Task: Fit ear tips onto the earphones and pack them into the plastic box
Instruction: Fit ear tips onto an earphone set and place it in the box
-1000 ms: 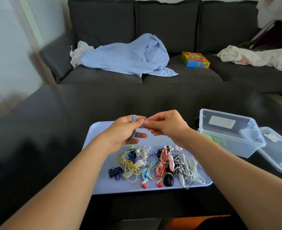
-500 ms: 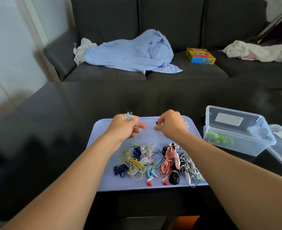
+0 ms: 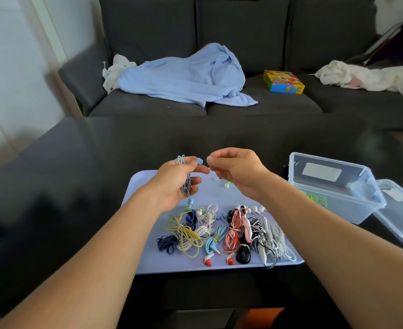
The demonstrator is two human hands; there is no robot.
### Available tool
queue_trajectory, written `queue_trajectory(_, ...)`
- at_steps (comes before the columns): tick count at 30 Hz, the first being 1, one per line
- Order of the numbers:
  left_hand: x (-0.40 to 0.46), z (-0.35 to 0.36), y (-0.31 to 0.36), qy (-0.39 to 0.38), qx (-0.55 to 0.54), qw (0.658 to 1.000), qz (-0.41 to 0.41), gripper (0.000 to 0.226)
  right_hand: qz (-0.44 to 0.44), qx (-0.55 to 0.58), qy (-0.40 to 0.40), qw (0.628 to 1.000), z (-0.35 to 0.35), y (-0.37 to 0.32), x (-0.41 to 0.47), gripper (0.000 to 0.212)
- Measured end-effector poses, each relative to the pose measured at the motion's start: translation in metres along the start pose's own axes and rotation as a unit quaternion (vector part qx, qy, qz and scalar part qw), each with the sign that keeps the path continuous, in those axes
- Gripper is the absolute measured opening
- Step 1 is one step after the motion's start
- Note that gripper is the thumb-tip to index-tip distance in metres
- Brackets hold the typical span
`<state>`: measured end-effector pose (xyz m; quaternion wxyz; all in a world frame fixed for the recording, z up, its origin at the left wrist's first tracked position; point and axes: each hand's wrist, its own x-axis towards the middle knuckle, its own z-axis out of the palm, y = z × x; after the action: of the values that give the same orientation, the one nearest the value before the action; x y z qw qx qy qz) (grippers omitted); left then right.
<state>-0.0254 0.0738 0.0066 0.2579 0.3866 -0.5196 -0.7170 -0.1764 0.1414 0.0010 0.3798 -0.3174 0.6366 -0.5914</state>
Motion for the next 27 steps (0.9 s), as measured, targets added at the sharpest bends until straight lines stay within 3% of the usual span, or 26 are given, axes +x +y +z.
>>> queue_trajectory(2, 0.001, 0.003, 0.000, -0.003, 0.023, 1.000, 0.009, 0.016, 0.017, 0.092, -0.025, 0.995, -0.005, -0.005, -0.006, 0.016)
queue_trajectory(8, 0.000, 0.011, 0.000, -0.005, 0.048, 0.997, 0.056, 0.012, 0.039, 0.147, -0.016, 0.988, -0.018, -0.005, -0.013, 0.013)
queue_trajectory(27, 0.002, 0.004, -0.001, 0.015, 0.073, 0.996, 0.057, 0.009, 0.053, 0.190, -0.060, 0.979, -0.009, -0.008, -0.020, 0.020)
